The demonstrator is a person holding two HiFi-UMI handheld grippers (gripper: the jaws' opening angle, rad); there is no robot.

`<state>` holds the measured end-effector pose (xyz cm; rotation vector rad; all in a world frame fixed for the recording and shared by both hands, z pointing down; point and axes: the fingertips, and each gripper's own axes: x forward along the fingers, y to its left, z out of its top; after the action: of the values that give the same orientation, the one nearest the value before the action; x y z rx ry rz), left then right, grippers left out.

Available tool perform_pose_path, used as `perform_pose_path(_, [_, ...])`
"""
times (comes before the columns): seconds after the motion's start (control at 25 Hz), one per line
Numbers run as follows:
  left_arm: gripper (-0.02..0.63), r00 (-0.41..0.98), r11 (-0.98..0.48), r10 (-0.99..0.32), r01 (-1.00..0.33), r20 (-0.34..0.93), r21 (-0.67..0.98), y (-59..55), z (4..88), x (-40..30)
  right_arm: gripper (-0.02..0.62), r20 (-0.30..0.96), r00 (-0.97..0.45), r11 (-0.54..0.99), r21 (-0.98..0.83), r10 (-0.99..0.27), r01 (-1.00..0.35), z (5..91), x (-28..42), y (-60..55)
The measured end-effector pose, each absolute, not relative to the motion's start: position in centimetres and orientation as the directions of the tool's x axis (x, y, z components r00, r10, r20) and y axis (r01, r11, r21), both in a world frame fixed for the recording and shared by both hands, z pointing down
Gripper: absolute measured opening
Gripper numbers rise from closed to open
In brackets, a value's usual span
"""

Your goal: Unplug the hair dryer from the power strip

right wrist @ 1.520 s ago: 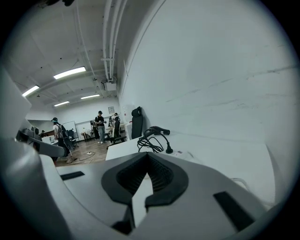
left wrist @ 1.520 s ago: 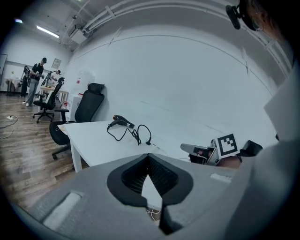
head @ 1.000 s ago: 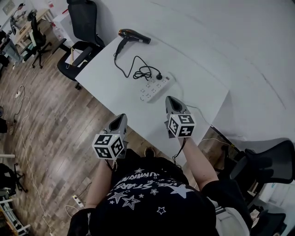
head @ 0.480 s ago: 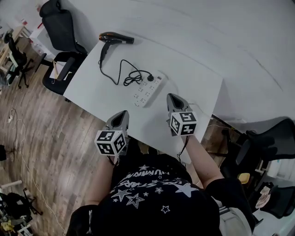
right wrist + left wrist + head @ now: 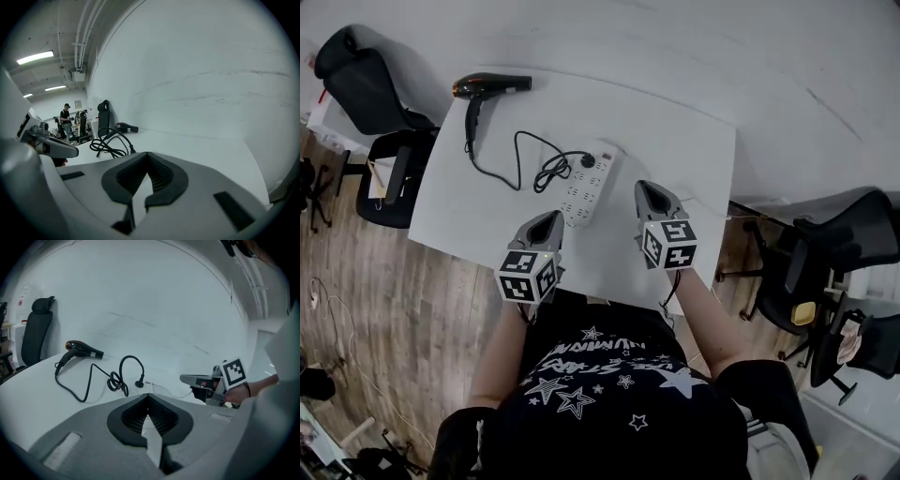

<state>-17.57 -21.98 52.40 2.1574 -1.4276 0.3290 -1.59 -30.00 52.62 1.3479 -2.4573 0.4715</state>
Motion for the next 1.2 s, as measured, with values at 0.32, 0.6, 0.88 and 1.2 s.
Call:
perform_pose_path(0.32, [0.008, 0.466, -0.464, -0.699, -0.873, 0.543, 0.152, -25.2, 55.4, -16.8, 0.009, 0.443, -0.479, 0.479, -0.121, -0.758, -0.869, 53.5, -3.8, -30.4])
perform_pose_path(0.6, [0.008, 0.512, -0.539, -0.620, -0.829, 0.594, 0.152, -27.1, 57.4, -15.8, 0.009, 0.493, -0.480, 0.493, -0.114, -0.726, -0.863, 54.8, -5.1, -31.0])
perform_pose_path(0.88, [0.008, 0.516, -0.594, -0.553, -0.795, 0.654, 0.125, -27.0, 59.2, -15.2, 0.009, 0.548, -0.554, 0.619, -0.081, -0.627, -0.781, 55.6, -8.3, -30.8])
perform_pose_path(1.2, [0.008, 0.505, -0.597, -0.528, -0.793, 0.683, 0.125, -27.3, 60.5, -14.4, 0.009, 0.581, -0.554, 0.654, -0.048, -0.597, -0.755, 56.6, -9.6, -32.8])
